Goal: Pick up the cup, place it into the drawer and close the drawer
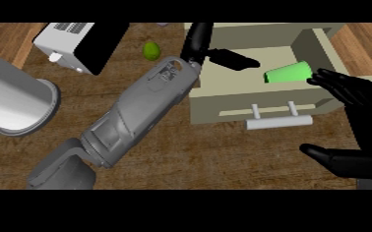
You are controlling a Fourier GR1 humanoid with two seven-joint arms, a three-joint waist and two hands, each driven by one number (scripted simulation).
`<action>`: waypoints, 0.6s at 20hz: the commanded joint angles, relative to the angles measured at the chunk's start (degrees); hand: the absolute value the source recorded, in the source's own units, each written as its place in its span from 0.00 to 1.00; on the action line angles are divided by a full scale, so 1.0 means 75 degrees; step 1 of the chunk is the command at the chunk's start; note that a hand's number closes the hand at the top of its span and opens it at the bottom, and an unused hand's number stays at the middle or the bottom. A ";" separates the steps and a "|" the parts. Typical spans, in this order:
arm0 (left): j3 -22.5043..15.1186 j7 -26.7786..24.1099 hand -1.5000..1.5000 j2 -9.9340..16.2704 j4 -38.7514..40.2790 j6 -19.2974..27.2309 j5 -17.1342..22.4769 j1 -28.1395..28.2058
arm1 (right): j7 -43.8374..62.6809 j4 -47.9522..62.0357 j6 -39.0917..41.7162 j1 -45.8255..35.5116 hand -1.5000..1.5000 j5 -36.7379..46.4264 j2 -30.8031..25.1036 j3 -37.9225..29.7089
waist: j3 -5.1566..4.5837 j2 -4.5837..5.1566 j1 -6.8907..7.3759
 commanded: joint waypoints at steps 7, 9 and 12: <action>0.0769 0.0097 0.00 0.0169 -0.0489 0.0000 0.0277 -0.0102 | 0.0056 -0.0831 0.1022 0.0669 1.00 0.0755 -0.1057 0.0184 | -0.0006 -0.0116 0.0473; 0.0821 0.0352 0.00 0.0352 -0.1128 0.0224 0.0184 -0.0007 | -0.0027 -0.0241 0.1072 0.0385 1.00 0.0813 -0.1252 -0.0119 | -0.0005 -0.0132 0.0619; 0.0931 0.0841 0.00 0.0951 -0.1651 -0.0231 0.0259 0.0313 | -0.0316 -0.0870 0.0910 0.1002 1.00 0.1956 -0.1033 0.0429 | -0.0005 -0.0150 0.0635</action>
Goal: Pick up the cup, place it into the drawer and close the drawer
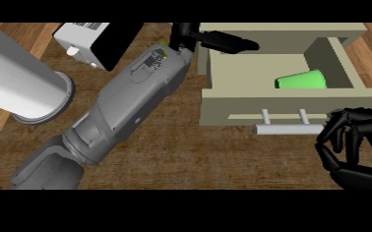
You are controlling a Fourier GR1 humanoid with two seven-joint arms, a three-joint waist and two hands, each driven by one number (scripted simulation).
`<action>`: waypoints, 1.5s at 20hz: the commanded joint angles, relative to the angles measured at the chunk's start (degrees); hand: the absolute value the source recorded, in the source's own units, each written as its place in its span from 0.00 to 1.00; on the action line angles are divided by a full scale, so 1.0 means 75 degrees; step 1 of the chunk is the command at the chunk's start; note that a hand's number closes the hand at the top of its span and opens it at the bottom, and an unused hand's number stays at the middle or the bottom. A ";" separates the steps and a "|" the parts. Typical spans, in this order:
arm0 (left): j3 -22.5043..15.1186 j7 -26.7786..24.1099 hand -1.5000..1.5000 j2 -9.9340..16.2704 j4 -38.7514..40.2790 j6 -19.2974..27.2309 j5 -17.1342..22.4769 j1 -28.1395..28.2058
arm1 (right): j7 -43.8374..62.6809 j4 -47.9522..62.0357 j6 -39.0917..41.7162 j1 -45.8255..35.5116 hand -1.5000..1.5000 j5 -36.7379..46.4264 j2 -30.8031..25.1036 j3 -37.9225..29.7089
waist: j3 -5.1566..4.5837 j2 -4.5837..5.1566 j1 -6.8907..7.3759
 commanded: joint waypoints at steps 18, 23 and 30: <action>0.0899 0.0980 0.00 0.2648 -0.4091 -0.0762 0.0121 0.3344 | -0.0673 0.2442 -0.1685 -0.1059 1.00 0.5839 -0.0028 0.2618 | -0.0002 0.0014 0.0345; 0.1182 0.0899 0.00 0.3325 -0.4887 -0.1192 0.0207 0.4368 | -0.1210 0.4474 -0.3004 -0.1680 1.00 0.7270 0.0389 0.3144 | 0.0006 0.0041 0.0406; 0.1606 0.0520 0.00 0.3474 -0.5217 -0.1831 0.0225 0.5470 | -0.1791 0.7867 -0.3985 -0.3683 1.00 0.7833 0.1029 0.2792 | 0.0007 0.0088 0.0298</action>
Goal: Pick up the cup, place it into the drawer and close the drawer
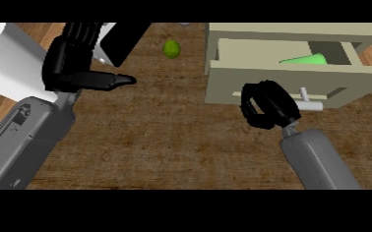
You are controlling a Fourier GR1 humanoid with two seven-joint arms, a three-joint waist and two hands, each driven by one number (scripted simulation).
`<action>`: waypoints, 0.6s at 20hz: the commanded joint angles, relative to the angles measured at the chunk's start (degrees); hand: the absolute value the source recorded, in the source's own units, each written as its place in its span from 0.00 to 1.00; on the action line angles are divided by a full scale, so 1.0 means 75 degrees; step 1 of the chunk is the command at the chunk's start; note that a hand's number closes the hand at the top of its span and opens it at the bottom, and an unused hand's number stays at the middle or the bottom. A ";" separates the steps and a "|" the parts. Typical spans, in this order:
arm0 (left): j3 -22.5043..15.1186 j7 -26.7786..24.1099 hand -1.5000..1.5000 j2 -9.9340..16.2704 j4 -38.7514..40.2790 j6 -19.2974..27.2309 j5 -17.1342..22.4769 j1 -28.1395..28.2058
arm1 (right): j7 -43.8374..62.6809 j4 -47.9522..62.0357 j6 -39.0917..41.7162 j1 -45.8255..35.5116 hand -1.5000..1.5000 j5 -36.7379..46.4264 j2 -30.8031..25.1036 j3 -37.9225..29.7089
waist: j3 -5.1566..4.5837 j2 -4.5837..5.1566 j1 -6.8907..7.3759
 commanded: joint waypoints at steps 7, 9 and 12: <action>0.0857 -0.0268 0.00 0.0665 -0.0183 -0.1061 0.0066 0.0973 | -0.1429 0.4606 -0.0803 -0.2707 1.00 -0.0018 0.0187 -0.1122 | 0.0005 0.0072 0.0021; 0.0726 -0.0062 0.00 0.0505 -0.0571 -0.0906 0.0027 0.1004 | -0.1618 0.5478 -0.1035 -0.3249 1.00 -0.0014 0.0276 -0.1325 | 0.0010 0.0086 0.0104; 0.0635 -0.0166 0.00 0.0254 -0.0506 -0.0860 -0.0069 0.0988 | -0.1843 0.6336 -0.1140 -0.3566 1.00 -0.0034 0.0083 -0.1562 | 0.0015 0.0155 0.0154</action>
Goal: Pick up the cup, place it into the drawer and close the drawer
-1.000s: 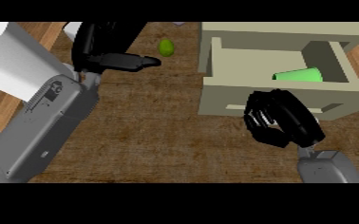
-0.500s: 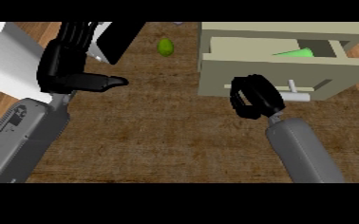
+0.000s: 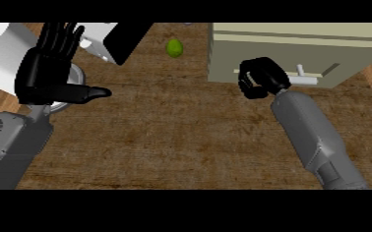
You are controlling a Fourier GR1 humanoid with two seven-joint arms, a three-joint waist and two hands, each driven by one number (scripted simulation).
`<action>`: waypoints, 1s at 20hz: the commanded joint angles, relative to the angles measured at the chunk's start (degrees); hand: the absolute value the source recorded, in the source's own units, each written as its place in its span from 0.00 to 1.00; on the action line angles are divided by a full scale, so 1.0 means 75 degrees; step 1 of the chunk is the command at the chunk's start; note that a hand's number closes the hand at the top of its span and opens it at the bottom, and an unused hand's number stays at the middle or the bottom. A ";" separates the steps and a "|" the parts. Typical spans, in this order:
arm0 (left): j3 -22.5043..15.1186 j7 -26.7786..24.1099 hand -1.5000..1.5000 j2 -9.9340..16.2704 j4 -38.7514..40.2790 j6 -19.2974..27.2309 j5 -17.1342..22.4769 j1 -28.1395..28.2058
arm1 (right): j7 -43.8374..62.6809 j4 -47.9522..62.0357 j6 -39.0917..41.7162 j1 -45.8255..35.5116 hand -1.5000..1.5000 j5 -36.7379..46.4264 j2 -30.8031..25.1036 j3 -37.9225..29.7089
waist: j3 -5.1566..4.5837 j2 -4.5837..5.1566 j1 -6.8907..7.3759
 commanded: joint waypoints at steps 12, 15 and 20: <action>-0.0028 -0.0307 0.00 -0.0208 0.0108 -0.0823 0.0005 0.0375 | -0.0383 0.2279 0.0553 -0.1680 1.00 -0.0472 -0.0912 -0.1002 | 0.0035 0.0278 0.0360; 0.0083 -0.0401 0.00 -0.0216 0.0179 -0.0878 0.0051 0.0395 | -0.0655 0.2233 0.0508 -0.1633 1.00 -0.0712 -0.1092 -0.1243 | 0.0040 0.0334 0.0426; 0.0027 -0.0167 0.00 -0.0329 0.0231 -0.0801 0.0039 0.0070 | -0.0981 0.2313 0.0481 -0.1571 1.00 -0.0845 -0.1046 -0.1365 | 0.0049 0.0367 0.0362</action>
